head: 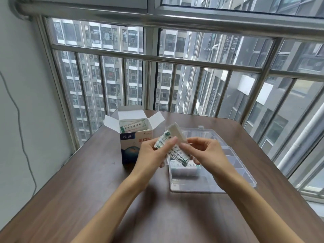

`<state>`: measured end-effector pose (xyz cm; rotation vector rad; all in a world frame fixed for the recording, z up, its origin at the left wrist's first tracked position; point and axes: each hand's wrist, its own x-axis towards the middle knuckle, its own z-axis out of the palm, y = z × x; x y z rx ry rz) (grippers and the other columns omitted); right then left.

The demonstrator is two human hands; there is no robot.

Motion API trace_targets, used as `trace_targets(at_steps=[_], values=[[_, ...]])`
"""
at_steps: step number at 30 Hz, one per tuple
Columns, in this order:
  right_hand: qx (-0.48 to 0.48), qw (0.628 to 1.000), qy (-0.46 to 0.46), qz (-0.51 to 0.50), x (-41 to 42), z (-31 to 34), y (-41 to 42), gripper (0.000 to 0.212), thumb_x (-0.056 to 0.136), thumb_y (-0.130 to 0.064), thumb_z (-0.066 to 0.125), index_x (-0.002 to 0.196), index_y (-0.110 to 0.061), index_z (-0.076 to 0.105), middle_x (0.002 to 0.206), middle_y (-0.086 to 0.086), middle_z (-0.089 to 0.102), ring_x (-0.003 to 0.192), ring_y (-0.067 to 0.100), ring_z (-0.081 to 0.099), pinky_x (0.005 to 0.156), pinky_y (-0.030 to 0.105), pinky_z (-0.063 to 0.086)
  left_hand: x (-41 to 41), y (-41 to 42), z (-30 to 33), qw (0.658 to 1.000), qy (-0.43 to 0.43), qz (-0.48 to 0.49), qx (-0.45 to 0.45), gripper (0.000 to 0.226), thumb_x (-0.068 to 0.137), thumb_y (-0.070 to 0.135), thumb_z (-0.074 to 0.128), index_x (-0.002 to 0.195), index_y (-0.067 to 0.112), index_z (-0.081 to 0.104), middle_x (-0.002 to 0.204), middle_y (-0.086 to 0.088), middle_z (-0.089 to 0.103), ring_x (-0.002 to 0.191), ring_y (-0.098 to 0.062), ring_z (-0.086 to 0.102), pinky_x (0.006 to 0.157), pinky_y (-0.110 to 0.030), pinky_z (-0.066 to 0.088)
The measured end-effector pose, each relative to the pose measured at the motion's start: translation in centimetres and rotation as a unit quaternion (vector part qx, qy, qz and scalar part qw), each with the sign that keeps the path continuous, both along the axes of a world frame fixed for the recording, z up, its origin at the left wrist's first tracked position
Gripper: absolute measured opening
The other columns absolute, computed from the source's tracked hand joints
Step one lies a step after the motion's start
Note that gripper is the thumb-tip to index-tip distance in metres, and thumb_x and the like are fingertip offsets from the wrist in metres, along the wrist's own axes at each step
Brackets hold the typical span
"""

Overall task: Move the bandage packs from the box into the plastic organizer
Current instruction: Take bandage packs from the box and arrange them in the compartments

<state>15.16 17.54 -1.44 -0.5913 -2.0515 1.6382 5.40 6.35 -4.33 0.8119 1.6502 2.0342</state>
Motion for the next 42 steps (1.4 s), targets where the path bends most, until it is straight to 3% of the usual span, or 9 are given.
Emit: trace_targets(at_steps=[6, 11, 17, 19, 21, 23, 29, 34, 42], values=[[-0.027, 0.997, 0.038, -0.063, 0.4, -0.9, 0.2, 0.016, 0.081, -0.023, 0.072, 0.093, -0.013, 0.073, 0.070, -0.007, 0.070, 0.054, -0.001, 0.058, 0.049, 0.009, 0.041, 0.1, 0.3, -0.2, 0.999, -0.032, 0.009, -0.024, 0.014, 0.087, 0.008, 0.065, 0.074, 0.008, 0.065, 0.061, -0.010, 0.054, 0.038, -0.004, 0.035, 0.040, -0.017, 0.030], [0.385, 0.895, 0.107, -0.199, 1.0, -1.5, 1.7, 0.010, 0.078, -0.028, 0.076, 0.087, -0.033, 0.074, 0.076, -0.017, 0.069, 0.063, 0.002, 0.056, 0.055, 0.021, 0.045, -0.4, 0.2, -0.3, 0.997, -0.050, 0.025, -0.054, 0.011, 0.089, 0.013, 0.064, 0.080, 0.007, 0.065, 0.070, -0.015, 0.056, 0.038, -0.003, 0.036, 0.039, -0.015, 0.032], [0.582, 0.798, 0.100, -0.120, 0.9, -1.9, 2.4, 0.021, 0.076, -0.016, 0.077, 0.088, -0.033, 0.076, 0.097, -0.003, 0.066, 0.092, 0.019, 0.054, 0.072, 0.033, 0.045, 0.1, 0.2, 0.0, 0.996, -0.061, -0.053, -0.046, 0.021, 0.084, 0.030, 0.067, 0.071, 0.014, 0.063, 0.061, -0.001, 0.058, 0.043, -0.002, 0.040, 0.042, -0.015, 0.035], [0.525, 0.841, 0.092, -0.092, 0.9, -1.5, 2.2, 0.027, 0.080, -0.008, 0.069, 0.088, -0.033, 0.075, 0.104, -0.007, 0.067, 0.100, 0.014, 0.058, 0.082, 0.033, 0.047, 0.1, 0.2, -0.2, 0.996, -0.057, -0.045, -0.042, 0.019, 0.085, 0.027, 0.068, 0.071, 0.014, 0.063, 0.064, -0.004, 0.058, 0.042, -0.002, 0.040, 0.042, -0.015, 0.034], [0.326, 0.941, 0.080, -0.042, 1.0, -0.7, 1.6, 0.028, 0.085, -0.012, 0.056, 0.091, -0.032, 0.074, 0.101, -0.013, 0.069, 0.097, 0.002, 0.060, 0.086, 0.026, 0.050, -0.1, 0.1, -0.3, 0.998, -0.054, -0.029, -0.034, 0.014, 0.087, 0.021, 0.066, 0.078, 0.011, 0.064, 0.070, -0.009, 0.058, 0.042, -0.002, 0.040, 0.041, -0.015, 0.034], [0.138, 0.988, 0.064, 0.002, 0.9, 0.1, 1.1, 0.022, 0.088, -0.021, 0.055, 0.098, -0.028, 0.073, 0.094, -0.008, 0.072, 0.089, 0.004, 0.065, 0.079, 0.023, 0.054, -0.2, 0.1, -0.3, 0.999, -0.040, -0.016, -0.031, 0.012, 0.088, 0.019, 0.065, 0.080, 0.010, 0.065, 0.071, -0.010, 0.060, 0.042, -0.004, 0.039, 0.041, -0.016, 0.033], [0.062, 0.996, 0.038, -0.047, 0.9, 0.5, 2.5, 0.021, 0.081, -0.011, 0.070, 0.101, -0.017, 0.072, 0.081, -0.004, 0.074, 0.067, 0.003, 0.066, 0.064, 0.013, 0.053, -0.3, -0.2, 0.3, 1.000, -0.010, 0.024, 0.000, 0.012, 0.091, 0.020, 0.062, 0.091, 0.011, 0.070, 0.072, -0.006, 0.068, 0.041, -0.001, 0.043, 0.040, -0.014, 0.035], [0.153, 0.985, -0.079, 0.001, 1.7, -0.4, 3.4, 0.017, 0.079, -0.014, 0.074, 0.095, -0.016, 0.075, 0.083, 0.003, 0.074, 0.069, 0.002, 0.060, 0.061, 0.007, 0.043, -1.3, -0.7, 0.8, 0.989, 0.001, 0.139, 0.056, 0.011, 0.092, 0.018, 0.061, 0.088, 0.022, 0.070, 0.066, 0.006, 0.066, 0.042, -0.001, 0.043, 0.040, -0.016, 0.036], [0.319, 0.933, -0.161, 0.046, 0.8, -0.6, 3.5, 0.005, 0.077, -0.026, 0.074, 0.081, -0.029, 0.077, 0.075, -0.009, 0.064, 0.057, -0.001, 0.047, 0.051, 0.012, 0.033, -1.3, -0.6, 0.6, 0.990, -0.006, 0.136, 0.048, 0.011, 0.092, 0.018, 0.061, 0.090, 0.021, 0.071, 0.068, 0.005, 0.065, 0.042, 0.000, 0.044, 0.041, -0.016, 0.035]])
